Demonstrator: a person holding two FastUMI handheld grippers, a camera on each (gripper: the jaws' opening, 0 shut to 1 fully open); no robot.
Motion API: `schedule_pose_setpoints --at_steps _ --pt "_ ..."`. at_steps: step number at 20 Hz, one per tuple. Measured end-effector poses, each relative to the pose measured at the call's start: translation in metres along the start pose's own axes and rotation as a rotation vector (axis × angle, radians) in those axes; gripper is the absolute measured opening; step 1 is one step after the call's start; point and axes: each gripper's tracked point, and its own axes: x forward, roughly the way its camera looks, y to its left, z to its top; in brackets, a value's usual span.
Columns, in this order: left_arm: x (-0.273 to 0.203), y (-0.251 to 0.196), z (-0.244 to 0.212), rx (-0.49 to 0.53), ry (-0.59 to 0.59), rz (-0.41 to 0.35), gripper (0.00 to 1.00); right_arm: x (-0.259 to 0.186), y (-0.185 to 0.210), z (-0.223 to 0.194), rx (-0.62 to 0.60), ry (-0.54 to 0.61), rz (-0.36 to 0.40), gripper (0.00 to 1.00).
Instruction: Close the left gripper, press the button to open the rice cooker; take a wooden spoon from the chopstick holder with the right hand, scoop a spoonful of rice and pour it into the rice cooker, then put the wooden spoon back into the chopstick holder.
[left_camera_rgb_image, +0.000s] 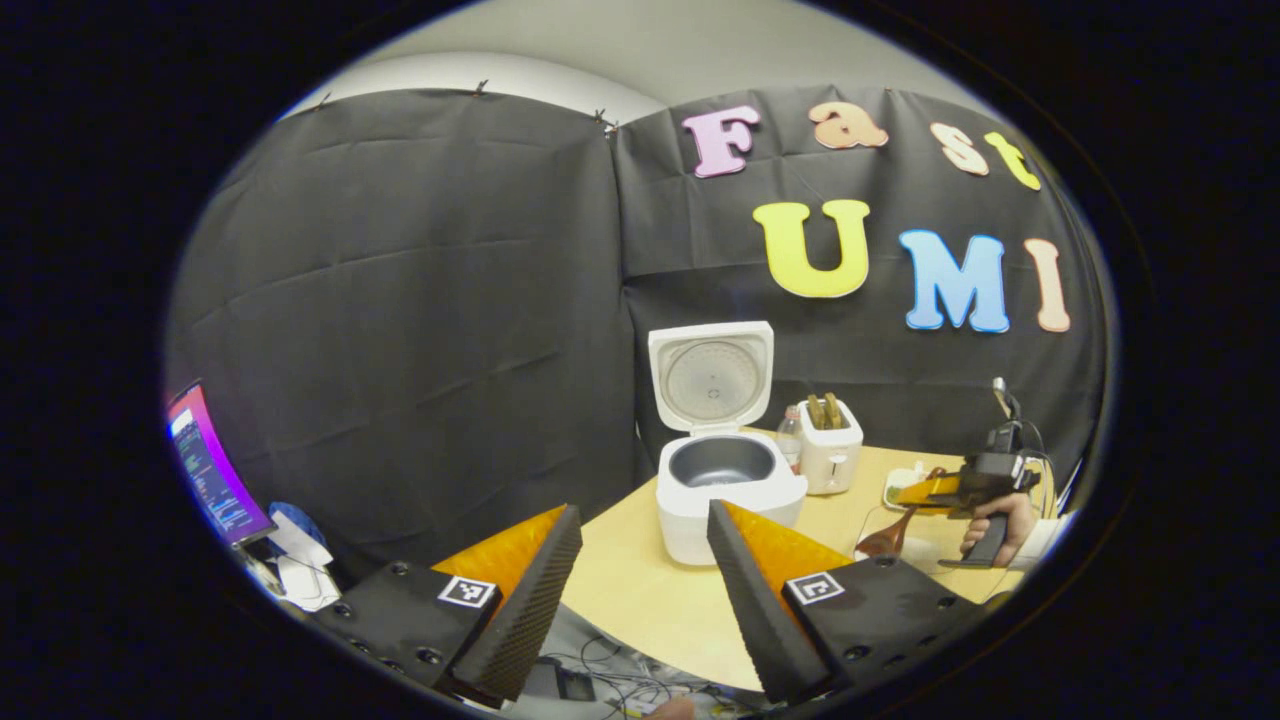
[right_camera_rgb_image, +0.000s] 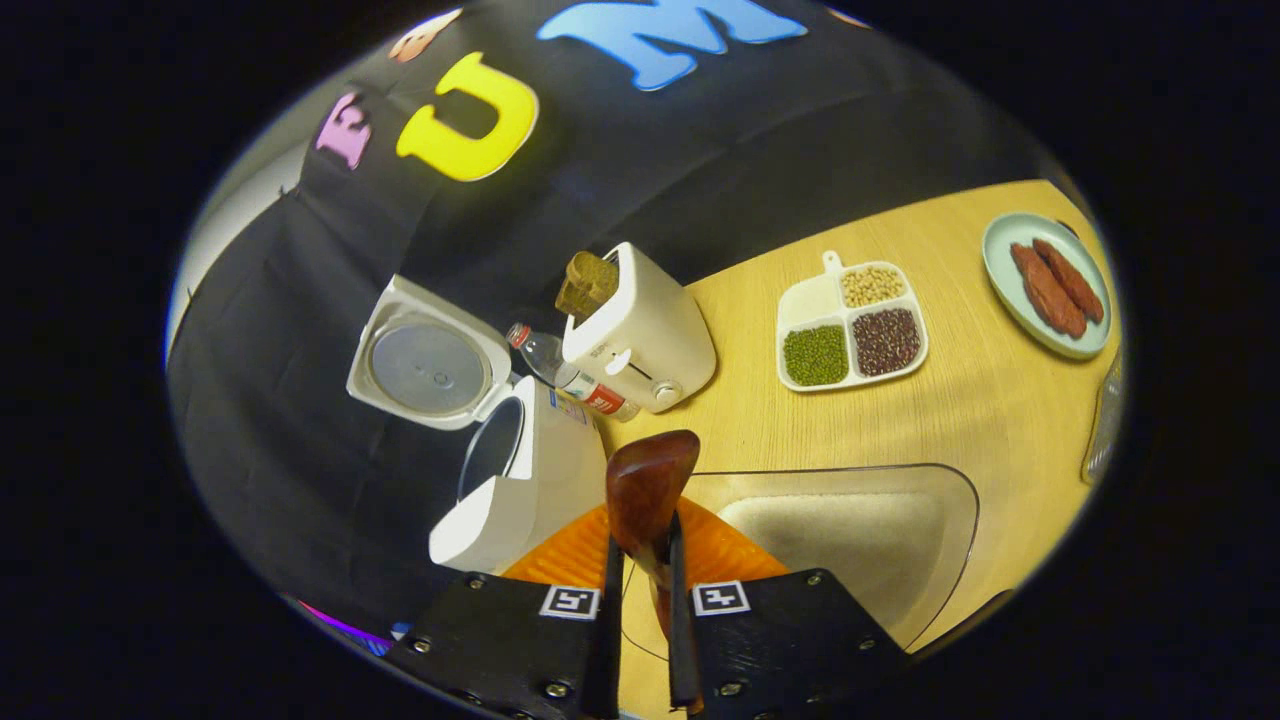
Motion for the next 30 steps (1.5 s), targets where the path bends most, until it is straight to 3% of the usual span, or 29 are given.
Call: schedule_pose_setpoints --at_steps 2,5,12,20,24,30 --pt "0.001 -0.002 0.002 0.018 0.002 -0.002 0.89 -0.006 -0.011 0.008 0.081 -0.025 0.019 0.19" --pt "0.001 -0.011 0.007 0.025 0.004 -0.015 0.89 -0.019 -0.016 0.018 0.084 -0.056 0.019 0.19" --pt "-0.003 -0.016 0.012 0.027 -0.006 -0.022 0.90 -0.041 0.018 0.042 0.118 -0.099 0.089 0.19" --pt "-0.011 0.006 0.012 0.004 -0.015 0.026 0.89 -0.025 0.124 0.061 0.095 -0.121 0.224 0.18" --pt "-0.013 0.019 0.009 -0.021 -0.016 0.052 0.89 0.011 0.181 0.060 0.047 -0.120 0.270 0.18" --pt "-0.016 0.038 0.005 -0.033 -0.012 0.098 0.89 0.087 0.250 0.046 -0.152 -0.108 0.273 0.17"
